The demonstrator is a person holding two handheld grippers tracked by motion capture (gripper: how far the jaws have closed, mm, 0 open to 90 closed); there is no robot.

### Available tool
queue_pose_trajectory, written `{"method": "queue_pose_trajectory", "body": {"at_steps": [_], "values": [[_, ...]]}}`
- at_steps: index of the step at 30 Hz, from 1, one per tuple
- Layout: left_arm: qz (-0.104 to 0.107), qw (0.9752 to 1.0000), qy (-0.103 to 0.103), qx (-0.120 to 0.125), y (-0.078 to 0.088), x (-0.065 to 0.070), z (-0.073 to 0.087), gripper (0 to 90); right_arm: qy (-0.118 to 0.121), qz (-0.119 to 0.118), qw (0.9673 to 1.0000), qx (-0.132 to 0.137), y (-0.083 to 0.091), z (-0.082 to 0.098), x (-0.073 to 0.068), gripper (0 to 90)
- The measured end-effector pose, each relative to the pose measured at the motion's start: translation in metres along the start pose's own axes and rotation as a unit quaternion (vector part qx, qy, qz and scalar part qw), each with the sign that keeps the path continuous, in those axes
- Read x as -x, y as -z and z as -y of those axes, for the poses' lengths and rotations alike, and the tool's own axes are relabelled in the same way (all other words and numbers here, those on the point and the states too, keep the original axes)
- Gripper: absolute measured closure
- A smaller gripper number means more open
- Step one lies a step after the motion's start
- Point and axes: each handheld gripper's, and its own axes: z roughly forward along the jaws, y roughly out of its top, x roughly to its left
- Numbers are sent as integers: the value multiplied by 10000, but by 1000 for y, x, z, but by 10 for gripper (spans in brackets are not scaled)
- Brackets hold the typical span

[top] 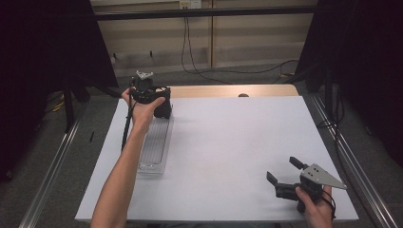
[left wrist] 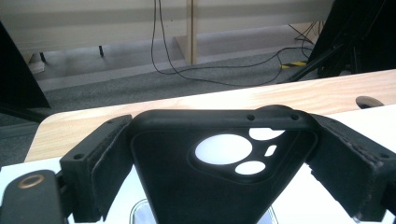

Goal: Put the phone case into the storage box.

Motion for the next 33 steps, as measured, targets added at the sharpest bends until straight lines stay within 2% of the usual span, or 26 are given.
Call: {"method": "queue_pose_trajectory", "body": {"at_steps": [16, 22, 28, 31, 33], "values": [[26, 10000, -20, 52, -4, -1, 0, 96, 7, -20, 10000, 7, 0, 0, 0, 1], [142, 9997, 54, 175, -3, -4, -2, 63, 15, -17, 10000, 9, 1, 0, 1, 1], [161, 9991, 63, 376, -1, -3, -4, 44, 9, -11, 10000, 13, 0, 0, 0, 1], [171, 9990, 74, 400, 0, -5, -4, 40, 32, -19, 10000, 13, 1, 0, 1, 1], [258, 9986, 89, 457, 0, -7, -5, 29, 21, -21, 10000, 10, 1, 0, 1, 1]]}}
